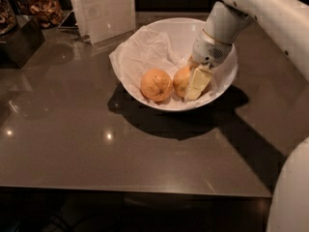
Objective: Pick orange from white bowl
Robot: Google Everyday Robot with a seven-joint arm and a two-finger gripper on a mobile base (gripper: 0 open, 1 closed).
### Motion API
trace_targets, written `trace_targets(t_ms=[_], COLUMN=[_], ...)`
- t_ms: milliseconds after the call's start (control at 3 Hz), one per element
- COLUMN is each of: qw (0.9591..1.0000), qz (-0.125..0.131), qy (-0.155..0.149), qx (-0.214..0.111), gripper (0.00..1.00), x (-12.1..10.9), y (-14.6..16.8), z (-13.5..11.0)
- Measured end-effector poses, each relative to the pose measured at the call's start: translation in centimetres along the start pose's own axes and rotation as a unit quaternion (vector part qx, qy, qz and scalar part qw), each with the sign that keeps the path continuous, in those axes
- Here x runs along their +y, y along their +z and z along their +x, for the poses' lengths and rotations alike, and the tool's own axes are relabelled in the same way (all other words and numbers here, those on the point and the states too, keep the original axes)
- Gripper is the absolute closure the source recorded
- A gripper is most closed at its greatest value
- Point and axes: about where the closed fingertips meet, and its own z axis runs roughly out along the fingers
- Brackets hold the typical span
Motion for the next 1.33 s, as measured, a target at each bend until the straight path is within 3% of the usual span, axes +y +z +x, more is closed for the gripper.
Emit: trace_targets(t_ms=[667,1000,1333], qw=[0.9991,0.9947,0.9853], qz=[0.032,0.058,0.091], qy=[0.003,-0.018,-0.053], qx=[-0.028,-0.083,-0.134], gripper=[0.92,1.00,1.00], x=[0.7,1.7,3.6], y=[-1.7,-3.7,-6.9], z=[-0.3,-1.2,-2.4])
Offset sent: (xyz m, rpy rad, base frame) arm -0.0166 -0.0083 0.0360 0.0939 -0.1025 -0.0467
